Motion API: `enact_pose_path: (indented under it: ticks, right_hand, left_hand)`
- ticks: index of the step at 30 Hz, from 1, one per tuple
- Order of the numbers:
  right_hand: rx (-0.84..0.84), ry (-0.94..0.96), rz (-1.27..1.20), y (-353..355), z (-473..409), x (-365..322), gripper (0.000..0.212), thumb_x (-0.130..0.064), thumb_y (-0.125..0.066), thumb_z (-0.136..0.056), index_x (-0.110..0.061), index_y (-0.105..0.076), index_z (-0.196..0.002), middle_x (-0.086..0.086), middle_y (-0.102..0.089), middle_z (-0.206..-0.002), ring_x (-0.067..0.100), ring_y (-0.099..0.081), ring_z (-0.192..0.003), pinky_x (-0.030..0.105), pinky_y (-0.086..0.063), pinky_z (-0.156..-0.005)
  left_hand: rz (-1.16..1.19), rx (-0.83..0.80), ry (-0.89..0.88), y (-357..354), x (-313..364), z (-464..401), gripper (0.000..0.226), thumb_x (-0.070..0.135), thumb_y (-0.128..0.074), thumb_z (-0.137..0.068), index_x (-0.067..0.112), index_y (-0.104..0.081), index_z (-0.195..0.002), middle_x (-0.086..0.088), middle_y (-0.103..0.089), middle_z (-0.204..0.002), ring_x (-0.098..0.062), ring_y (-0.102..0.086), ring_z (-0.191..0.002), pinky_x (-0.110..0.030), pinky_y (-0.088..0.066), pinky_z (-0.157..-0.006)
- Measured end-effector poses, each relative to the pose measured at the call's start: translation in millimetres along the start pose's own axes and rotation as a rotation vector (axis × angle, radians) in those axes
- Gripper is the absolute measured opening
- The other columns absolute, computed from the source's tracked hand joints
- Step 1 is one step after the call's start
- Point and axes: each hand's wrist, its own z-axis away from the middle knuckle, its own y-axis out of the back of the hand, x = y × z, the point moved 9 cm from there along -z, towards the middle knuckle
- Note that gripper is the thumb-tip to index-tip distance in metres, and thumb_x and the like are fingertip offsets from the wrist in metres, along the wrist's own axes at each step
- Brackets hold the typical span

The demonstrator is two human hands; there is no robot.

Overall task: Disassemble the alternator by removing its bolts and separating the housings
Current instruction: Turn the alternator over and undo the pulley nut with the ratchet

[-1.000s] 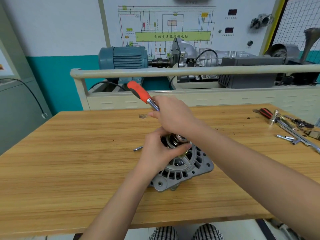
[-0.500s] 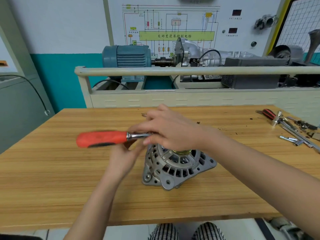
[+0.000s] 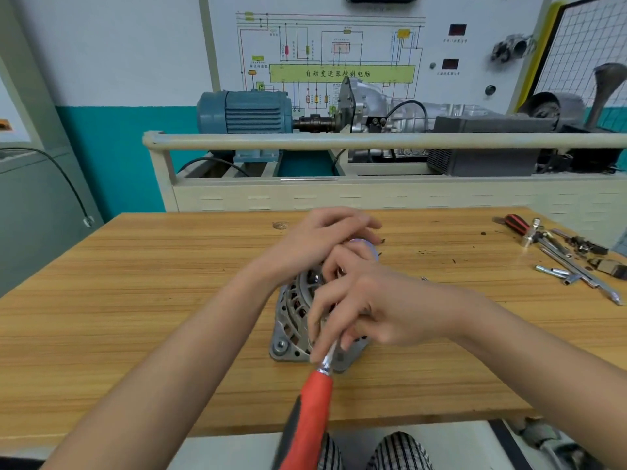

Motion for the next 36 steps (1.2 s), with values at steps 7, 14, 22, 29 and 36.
enact_pose_path:
  ticks: [7,14,22,29,36]
  right_hand:
    - [0.083,-0.215,-0.392,25.3,36.0,20.2,0.027,0.002,-0.068,-0.081,-0.017,-0.074,-0.098,-0.006,-0.067,-0.119,0.01,-0.044,-0.127,0.031,-0.03,-0.111]
    - [0.338,-0.932,-0.036,28.9,58.5,67.0,0.026,-0.042,-0.067,-0.085,-0.024,-0.052,-0.096,-0.007,-0.053,-0.095,0.012,-0.055,-0.081,0.021,-0.037,-0.06]
    - [0.501,-0.803,-0.133,27.0,72.0,75.6,0.068,-0.004,-0.064,-0.088,-0.032,-0.041,-0.145,-0.01,-0.063,-0.123,0.009,-0.058,-0.094,0.022,-0.04,-0.085]
    - [0.429,-0.594,-0.318,31.8,61.0,84.7,0.079,0.015,-0.054,-0.085,-0.049,-0.04,-0.129,-0.029,-0.05,-0.127,-0.008,-0.04,-0.125,0.003,-0.033,-0.098]
    - [0.616,-0.46,-0.562,32.7,46.1,78.8,0.055,0.008,-0.052,-0.067,-0.019,-0.065,-0.114,0.001,-0.067,-0.11,0.014,-0.059,-0.11,0.037,-0.047,-0.092]
  left_hand:
    - [-0.005,-0.036,-0.056,-20.7,-8.3,-3.8,0.032,0.009,-0.034,-0.104,-0.002,-0.063,-0.099,-0.012,-0.065,-0.087,-0.011,-0.064,-0.074,-0.018,-0.05,-0.069]
    - [-0.095,0.093,-0.033,-27.7,-11.5,-7.8,0.034,0.018,-0.033,-0.105,0.001,-0.058,-0.087,0.001,-0.054,-0.072,-0.004,-0.049,-0.062,-0.021,-0.04,-0.063]
    - [-0.156,0.175,-0.049,-25.3,-21.2,-4.5,0.046,0.038,-0.03,-0.102,0.003,-0.059,-0.107,-0.011,-0.064,-0.098,-0.022,-0.058,-0.094,-0.043,-0.044,-0.09]
    - [-0.444,0.079,-0.091,-18.6,-32.6,9.0,0.086,0.05,-0.081,-0.062,0.019,-0.041,-0.132,0.008,-0.054,-0.121,-0.006,-0.054,-0.111,-0.03,-0.048,-0.095]
    - [-0.622,0.408,-0.015,2.8,-42.3,24.8,0.061,0.053,-0.085,-0.054,0.023,-0.049,-0.093,0.009,-0.055,-0.09,-0.011,-0.055,-0.084,-0.027,-0.042,-0.064]
